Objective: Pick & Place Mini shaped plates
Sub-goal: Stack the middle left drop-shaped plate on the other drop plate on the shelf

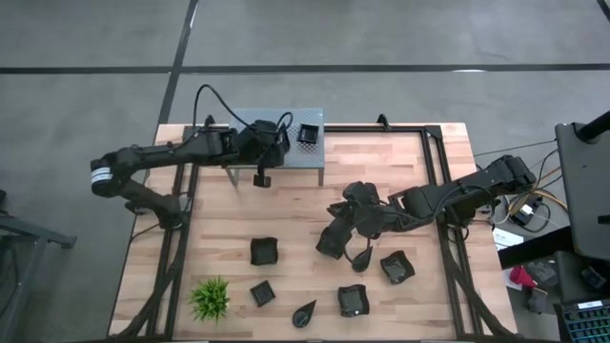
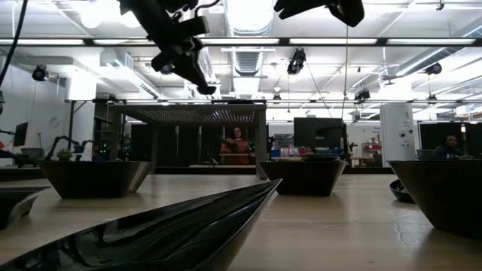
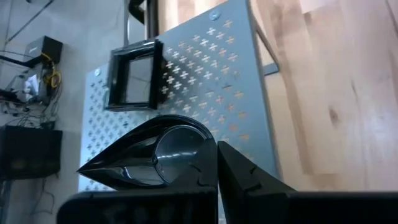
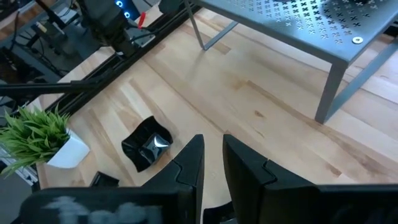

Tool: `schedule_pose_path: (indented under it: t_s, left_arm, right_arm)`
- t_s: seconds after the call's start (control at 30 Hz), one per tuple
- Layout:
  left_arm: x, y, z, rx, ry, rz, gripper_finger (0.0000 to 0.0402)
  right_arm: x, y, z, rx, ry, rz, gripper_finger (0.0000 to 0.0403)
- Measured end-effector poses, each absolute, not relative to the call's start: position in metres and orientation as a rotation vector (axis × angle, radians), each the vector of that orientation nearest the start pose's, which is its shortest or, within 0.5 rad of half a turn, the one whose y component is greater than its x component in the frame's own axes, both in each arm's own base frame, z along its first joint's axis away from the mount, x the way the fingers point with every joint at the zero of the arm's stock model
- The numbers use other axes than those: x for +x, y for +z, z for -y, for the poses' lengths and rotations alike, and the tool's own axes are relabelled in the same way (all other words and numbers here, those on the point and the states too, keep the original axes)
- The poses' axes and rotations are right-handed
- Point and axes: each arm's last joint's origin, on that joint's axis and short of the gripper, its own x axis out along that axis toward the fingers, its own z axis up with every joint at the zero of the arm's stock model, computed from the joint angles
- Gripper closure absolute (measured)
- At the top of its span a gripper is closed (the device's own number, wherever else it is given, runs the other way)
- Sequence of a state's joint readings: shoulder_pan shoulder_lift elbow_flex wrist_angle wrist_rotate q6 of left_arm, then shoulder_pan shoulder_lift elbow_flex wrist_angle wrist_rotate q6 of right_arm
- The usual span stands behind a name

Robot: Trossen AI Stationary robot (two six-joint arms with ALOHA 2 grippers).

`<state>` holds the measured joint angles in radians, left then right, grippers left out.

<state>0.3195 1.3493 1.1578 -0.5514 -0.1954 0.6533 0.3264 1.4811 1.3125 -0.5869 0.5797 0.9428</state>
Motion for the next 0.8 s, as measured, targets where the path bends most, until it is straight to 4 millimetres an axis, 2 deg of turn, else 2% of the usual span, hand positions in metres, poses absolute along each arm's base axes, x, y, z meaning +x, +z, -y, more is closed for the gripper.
schedule_pose_path:
  t_s: [0.07,0.17,0.33,0.43,0.57,0.67,0.8]
  left_arm:
    - [0.271,0.311,-0.095,0.547,0.22,-0.862,0.0401]
    - [0.276,0.328,-0.086,0.529,0.19,-0.781,0.0401]
    - [0.282,0.362,-0.057,0.54,0.083,-0.677,0.0401]
    - [0.277,0.38,-0.039,0.589,0.037,-0.696,0.0401]
    - [0.262,0.375,-0.034,0.62,0.009,-0.851,0.0401]
    - [0.252,0.367,-0.038,0.704,0.089,-0.95,0.0401]
    - [0.253,0.351,-0.049,0.735,0.151,-1.004,0.0401]
  right_arm:
    - [0.303,0.321,-0.086,0.57,-0.529,-0.501,0.0346]
    - [0.303,0.321,-0.086,0.568,-0.533,-0.499,0.0346]
    - [0.303,0.321,-0.086,0.566,-0.535,-0.498,0.0346]
    - [0.303,0.321,-0.086,0.566,-0.534,-0.498,0.0346]
    - [0.303,0.322,-0.086,0.56,-0.538,-0.495,0.0346]
    - [0.303,0.322,-0.085,0.543,-0.545,-0.49,0.0346]
    - [0.303,0.322,-0.085,0.531,-0.547,-0.489,0.0346]
